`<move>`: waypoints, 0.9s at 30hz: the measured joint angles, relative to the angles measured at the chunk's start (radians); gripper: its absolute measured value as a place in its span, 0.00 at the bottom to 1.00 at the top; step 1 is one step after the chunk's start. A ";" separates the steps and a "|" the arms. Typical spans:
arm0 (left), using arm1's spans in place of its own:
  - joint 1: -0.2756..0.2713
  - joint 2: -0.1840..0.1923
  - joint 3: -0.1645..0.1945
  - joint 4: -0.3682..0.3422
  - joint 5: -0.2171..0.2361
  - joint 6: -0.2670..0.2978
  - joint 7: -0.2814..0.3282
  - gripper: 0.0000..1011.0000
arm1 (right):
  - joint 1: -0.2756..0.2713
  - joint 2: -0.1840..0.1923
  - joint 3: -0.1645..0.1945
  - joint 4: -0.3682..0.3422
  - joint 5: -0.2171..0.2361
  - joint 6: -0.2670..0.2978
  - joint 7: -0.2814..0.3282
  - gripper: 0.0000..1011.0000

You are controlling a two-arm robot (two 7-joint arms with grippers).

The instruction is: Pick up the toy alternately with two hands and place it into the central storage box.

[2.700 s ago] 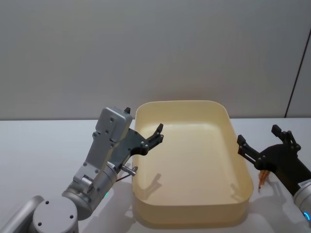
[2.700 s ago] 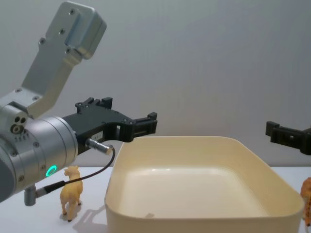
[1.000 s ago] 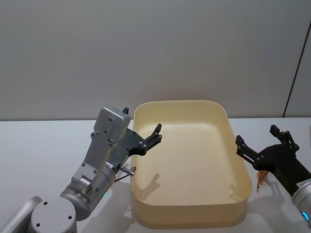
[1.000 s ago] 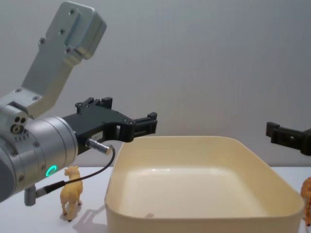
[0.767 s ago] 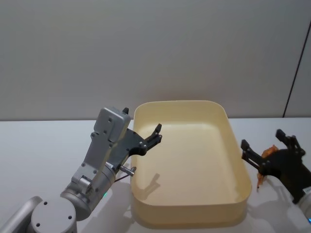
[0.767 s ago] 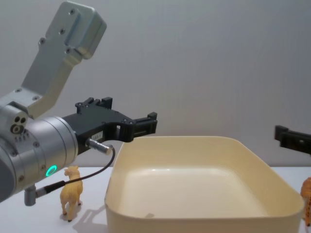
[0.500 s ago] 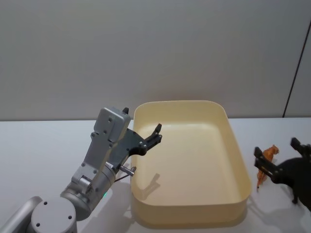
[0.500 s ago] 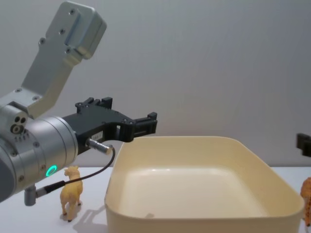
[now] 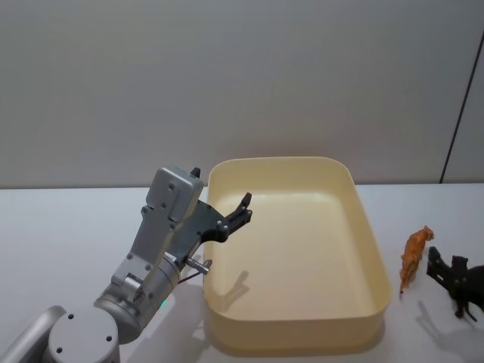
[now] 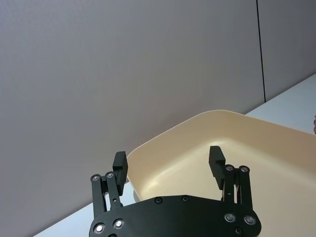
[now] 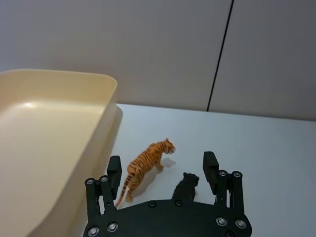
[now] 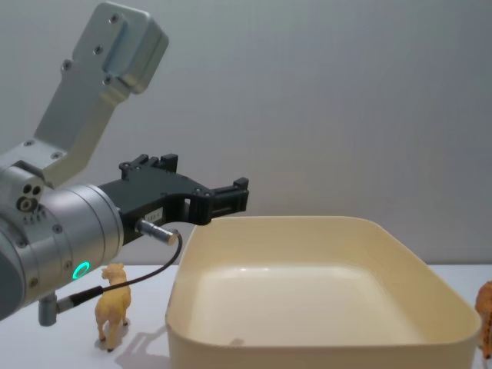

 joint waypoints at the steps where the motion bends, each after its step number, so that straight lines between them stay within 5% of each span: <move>1: 0.000 0.000 0.000 0.000 0.000 0.000 0.000 0.99 | 0.005 -0.004 0.001 0.007 0.000 0.015 -0.006 0.99; 14: 0.000 0.000 0.000 0.000 0.000 0.000 0.000 0.99 | 0.050 -0.035 0.008 0.087 -0.007 0.104 -0.024 0.99; 27: 0.000 0.000 0.000 0.000 0.000 0.000 0.000 0.99 | 0.067 -0.052 0.015 0.139 -0.012 0.134 -0.028 0.99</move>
